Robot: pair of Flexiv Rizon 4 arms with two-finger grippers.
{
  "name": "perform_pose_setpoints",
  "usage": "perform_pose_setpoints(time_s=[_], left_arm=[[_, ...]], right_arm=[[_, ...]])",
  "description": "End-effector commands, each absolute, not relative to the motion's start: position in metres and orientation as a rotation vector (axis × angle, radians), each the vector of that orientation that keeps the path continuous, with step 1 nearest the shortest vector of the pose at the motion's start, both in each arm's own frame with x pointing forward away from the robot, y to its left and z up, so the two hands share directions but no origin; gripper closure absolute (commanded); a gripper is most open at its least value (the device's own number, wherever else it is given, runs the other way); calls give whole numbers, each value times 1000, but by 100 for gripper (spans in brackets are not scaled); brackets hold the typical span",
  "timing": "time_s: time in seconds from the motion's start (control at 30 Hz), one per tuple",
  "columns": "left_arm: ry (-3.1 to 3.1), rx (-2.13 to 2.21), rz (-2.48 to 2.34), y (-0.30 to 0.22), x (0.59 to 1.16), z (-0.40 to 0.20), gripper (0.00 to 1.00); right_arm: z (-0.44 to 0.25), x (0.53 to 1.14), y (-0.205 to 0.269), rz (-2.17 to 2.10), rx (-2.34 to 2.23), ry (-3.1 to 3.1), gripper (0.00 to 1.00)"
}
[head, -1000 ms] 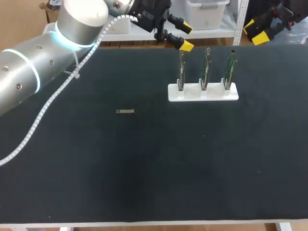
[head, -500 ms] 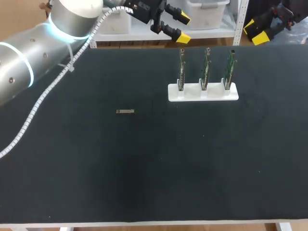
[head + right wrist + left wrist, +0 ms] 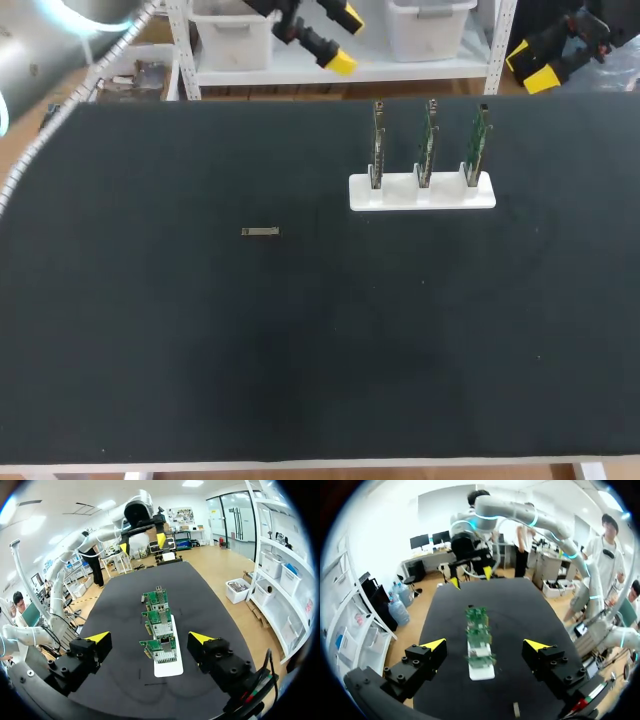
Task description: Pick up the optical module with the left hand, and insert it into the network port with the right hand.
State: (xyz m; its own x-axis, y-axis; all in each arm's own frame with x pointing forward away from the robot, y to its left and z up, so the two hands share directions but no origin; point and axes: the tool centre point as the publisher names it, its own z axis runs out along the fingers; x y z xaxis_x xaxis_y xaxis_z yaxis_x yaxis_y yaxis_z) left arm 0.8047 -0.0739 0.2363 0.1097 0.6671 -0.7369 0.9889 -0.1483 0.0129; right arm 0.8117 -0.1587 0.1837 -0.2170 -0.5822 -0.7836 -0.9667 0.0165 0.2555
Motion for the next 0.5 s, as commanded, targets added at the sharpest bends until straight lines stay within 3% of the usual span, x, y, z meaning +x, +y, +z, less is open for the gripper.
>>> perform_pose_setpoints(time_s=[0.03,0.5], left_arm=[[1660,1937,-754,-58,791,243,0],[1835,2084,-525,-19,775,223,0]], right_arm=[[184,820,-160,1254,-1665,1790,0],[184,820,-160,1254,-1665,1790,0]])
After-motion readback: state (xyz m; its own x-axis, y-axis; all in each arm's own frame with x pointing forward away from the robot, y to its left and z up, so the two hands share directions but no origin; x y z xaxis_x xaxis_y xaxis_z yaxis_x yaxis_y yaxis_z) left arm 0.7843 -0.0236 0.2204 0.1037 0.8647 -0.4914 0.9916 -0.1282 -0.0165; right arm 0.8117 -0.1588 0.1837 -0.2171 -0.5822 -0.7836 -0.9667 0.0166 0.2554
